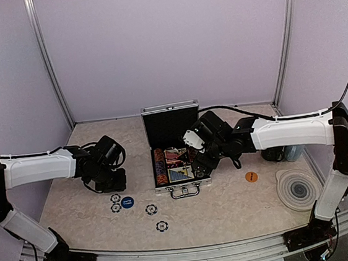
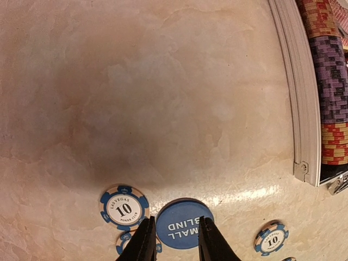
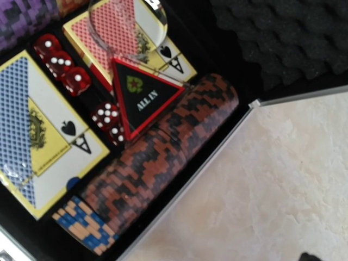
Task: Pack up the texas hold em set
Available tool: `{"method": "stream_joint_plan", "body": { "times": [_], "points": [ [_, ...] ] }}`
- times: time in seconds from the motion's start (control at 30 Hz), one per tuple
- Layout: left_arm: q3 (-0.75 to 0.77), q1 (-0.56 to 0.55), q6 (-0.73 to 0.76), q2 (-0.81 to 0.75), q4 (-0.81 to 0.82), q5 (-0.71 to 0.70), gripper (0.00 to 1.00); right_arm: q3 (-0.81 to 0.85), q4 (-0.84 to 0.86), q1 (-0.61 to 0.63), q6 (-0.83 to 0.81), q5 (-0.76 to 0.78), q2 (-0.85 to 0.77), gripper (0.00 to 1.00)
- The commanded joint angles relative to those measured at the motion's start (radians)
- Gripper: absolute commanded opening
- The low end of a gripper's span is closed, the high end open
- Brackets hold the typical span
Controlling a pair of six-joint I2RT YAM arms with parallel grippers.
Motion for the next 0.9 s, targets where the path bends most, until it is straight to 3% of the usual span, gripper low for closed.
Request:
{"method": "stream_joint_plan", "body": {
  "times": [0.0,0.07,0.27,0.33,0.87],
  "points": [
    [0.022,-0.013,-0.005,-0.003,-0.047,-0.041,0.27,0.031,0.000,0.011,0.008,-0.008,0.012,0.99],
    [0.013,-0.012,-0.010,-0.004,-0.060,-0.048,0.29,0.029,0.000,0.011,0.008,-0.009,0.011,0.99],
    [-0.035,0.012,-0.026,0.025,-0.069,-0.048,0.50,0.023,0.007,0.011,0.011,-0.014,0.012,0.99],
    [-0.049,0.026,-0.021,0.037,-0.051,-0.036,0.53,0.023,0.007,0.011,0.011,-0.015,0.012,0.99],
    [-0.086,0.117,0.031,0.102,0.047,0.052,0.53,0.018,0.006,0.012,0.011,-0.018,0.013,0.99]
  ]
}}
